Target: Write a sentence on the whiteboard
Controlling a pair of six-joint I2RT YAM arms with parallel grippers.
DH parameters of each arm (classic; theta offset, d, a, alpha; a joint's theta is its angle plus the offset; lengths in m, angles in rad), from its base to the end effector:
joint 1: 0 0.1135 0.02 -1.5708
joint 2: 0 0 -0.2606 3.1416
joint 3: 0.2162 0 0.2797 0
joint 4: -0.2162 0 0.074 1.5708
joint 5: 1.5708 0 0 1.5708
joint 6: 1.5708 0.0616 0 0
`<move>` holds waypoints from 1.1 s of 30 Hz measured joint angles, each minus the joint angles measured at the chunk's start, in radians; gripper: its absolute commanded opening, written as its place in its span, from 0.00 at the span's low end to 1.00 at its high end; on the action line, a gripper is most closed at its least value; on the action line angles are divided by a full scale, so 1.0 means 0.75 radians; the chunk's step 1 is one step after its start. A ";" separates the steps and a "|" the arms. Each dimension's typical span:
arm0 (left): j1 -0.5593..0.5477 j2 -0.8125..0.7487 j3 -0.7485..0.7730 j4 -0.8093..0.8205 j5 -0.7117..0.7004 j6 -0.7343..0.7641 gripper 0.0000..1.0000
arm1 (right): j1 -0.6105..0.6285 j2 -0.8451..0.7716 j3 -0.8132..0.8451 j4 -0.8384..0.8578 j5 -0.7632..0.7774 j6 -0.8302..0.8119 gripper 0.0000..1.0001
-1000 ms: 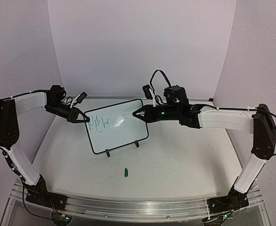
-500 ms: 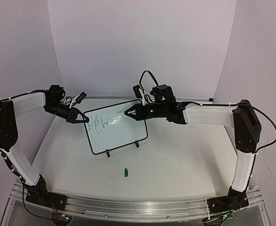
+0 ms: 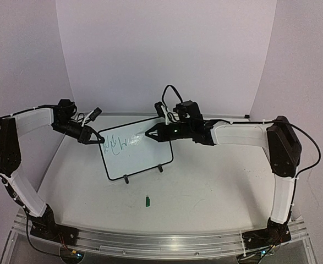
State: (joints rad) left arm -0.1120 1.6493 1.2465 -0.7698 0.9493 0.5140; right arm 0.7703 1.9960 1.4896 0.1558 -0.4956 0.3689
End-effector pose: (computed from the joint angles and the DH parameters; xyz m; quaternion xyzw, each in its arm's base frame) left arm 0.3500 -0.0898 0.2201 0.3545 0.8017 -0.4039 0.2618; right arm 0.3499 0.3803 0.2268 -0.2961 0.7506 0.4688 0.3593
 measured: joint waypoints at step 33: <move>-0.007 0.000 0.000 0.000 -0.011 -0.018 0.00 | -0.012 0.071 0.052 -0.066 -0.039 -0.014 0.00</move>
State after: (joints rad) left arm -0.1173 1.6493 1.2465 -0.7696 0.9411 0.5005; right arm 0.7616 2.0495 1.5284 0.1061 -0.5250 0.3587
